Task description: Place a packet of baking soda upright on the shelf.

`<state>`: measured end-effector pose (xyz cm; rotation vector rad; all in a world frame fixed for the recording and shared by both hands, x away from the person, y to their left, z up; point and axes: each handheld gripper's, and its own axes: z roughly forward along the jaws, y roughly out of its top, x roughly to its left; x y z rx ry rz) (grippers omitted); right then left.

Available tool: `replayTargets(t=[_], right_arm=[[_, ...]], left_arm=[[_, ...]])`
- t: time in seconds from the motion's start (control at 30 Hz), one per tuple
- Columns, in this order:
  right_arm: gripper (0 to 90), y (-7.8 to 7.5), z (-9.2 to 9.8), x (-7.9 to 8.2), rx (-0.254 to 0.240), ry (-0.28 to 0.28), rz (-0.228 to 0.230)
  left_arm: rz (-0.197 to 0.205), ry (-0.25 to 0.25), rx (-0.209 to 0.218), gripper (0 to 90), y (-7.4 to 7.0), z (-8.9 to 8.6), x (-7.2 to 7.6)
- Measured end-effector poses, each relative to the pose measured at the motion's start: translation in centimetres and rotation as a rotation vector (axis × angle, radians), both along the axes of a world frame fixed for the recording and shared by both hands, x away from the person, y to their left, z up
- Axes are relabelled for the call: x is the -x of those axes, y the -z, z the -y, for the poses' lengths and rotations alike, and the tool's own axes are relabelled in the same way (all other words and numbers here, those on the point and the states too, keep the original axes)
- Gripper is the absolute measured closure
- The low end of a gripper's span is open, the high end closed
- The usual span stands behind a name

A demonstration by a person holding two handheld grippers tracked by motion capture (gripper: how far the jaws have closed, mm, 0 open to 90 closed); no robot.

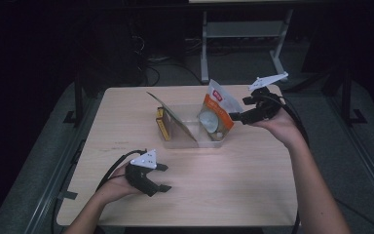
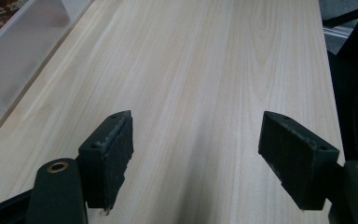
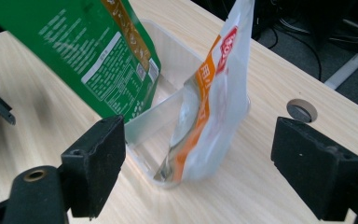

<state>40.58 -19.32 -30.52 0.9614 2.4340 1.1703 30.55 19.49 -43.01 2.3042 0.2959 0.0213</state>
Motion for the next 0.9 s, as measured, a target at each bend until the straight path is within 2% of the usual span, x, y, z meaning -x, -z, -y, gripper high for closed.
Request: replayTargets(t=[0.03,0.2,0.37,0.57,0.63,0.7,0.9], right_arm=[[16.8,0.0,0.0,0.0,0.000,0.000,0.000],[16.7,0.4,1.3,2.0,-0.008,0.006,0.020],[16.8,1.5,2.0,3.7,-0.027,0.000,0.029],[16.9,4.0,2.4,5.7,-0.065,-0.025,0.023],[17.0,4.8,2.4,6.3,-0.065,-0.027,0.016],[17.0,5.7,2.5,7.0,-0.078,-0.033,0.013],[17.3,7.9,2.0,8.9,-0.097,-0.065,0.012]], left_arm=[[0.000,0.000,0.000,25.3,0.0,0.0,0.0],[-0.002,-0.015,0.004,24.6,-0.3,-0.1,0.0],[-0.006,-0.033,-0.002,24.4,-0.2,-0.5,0.4],[0.004,-0.048,-0.004,22.7,0.1,-1.1,1.0],[-0.006,-0.061,-0.001,22.1,0.2,-1.2,1.2],[0.005,-0.062,-0.015,21.2,0.3,-1.4,1.3],[-0.007,-0.074,-0.029,19.9,0.7,-1.5,1.4]])
